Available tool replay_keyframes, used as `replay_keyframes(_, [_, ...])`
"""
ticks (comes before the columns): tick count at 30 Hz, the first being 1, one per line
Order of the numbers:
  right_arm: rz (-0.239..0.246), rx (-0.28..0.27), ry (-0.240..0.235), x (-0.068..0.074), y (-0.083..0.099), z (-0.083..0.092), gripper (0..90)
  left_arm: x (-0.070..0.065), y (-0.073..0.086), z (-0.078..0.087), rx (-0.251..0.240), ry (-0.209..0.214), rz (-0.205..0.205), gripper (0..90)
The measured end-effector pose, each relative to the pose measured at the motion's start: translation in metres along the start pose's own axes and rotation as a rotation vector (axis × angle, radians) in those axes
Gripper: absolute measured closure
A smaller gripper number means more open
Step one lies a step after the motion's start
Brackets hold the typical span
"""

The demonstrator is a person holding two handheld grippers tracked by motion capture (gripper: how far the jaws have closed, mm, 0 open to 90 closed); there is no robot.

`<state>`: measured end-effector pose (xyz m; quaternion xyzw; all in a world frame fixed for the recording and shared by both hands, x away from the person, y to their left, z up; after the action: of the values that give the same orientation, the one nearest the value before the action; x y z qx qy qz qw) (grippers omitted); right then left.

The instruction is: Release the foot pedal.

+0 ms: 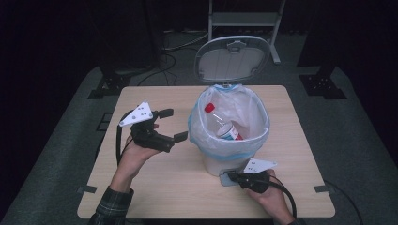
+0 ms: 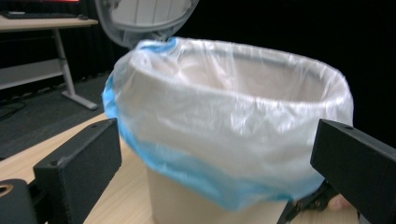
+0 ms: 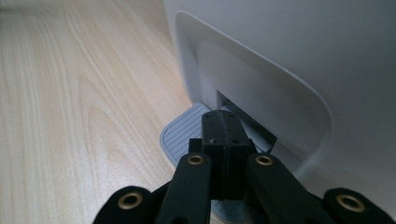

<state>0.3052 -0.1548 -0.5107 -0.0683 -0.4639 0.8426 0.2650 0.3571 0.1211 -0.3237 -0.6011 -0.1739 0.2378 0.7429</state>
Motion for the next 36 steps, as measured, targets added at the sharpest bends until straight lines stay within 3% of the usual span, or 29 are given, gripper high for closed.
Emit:
replay_keyframes(7, [0.01, 0.007, -0.019, 0.006, -0.003, 0.004, 78.4, -0.002, 0.018, 0.008, 0.03, -0.028, -0.009, 0.6])
replay_keyframes(12, [-0.001, -0.041, -0.024, 0.01, -0.007, 0.016, 75.1, -0.002, 0.032, 0.014, 0.066, -0.049, -0.016, 0.6])
replay_keyframes(17, [0.006, -0.042, -0.011, 0.01, -0.005, 0.023, 72.0, -0.004, 0.041, 0.021, 0.08, -0.067, -0.023, 0.6])
replay_keyframes(24, [-0.004, -0.041, 0.02, 0.007, 0.0, 0.037, 65.0, -0.006, 0.064, 0.033, 0.12, -0.096, -0.029, 0.6])
replay_keyframes(36, [-0.059, -0.046, 0.099, -0.013, 0.015, 0.062, 55.2, -0.004, 0.116, 0.05, 0.227, -0.144, -0.023, 0.6])
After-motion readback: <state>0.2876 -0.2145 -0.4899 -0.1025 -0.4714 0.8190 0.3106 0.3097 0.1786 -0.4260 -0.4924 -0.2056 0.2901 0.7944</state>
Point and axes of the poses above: each handheld gripper's, and its own axes: z roughly backward along the jaws, y roughly out of its underside, x roughly to its left, the point moved 5 cm from there along -z, roughly forward along the jaws, and after that the axes turned 5 degrees about -y, right-handed, at the moved point
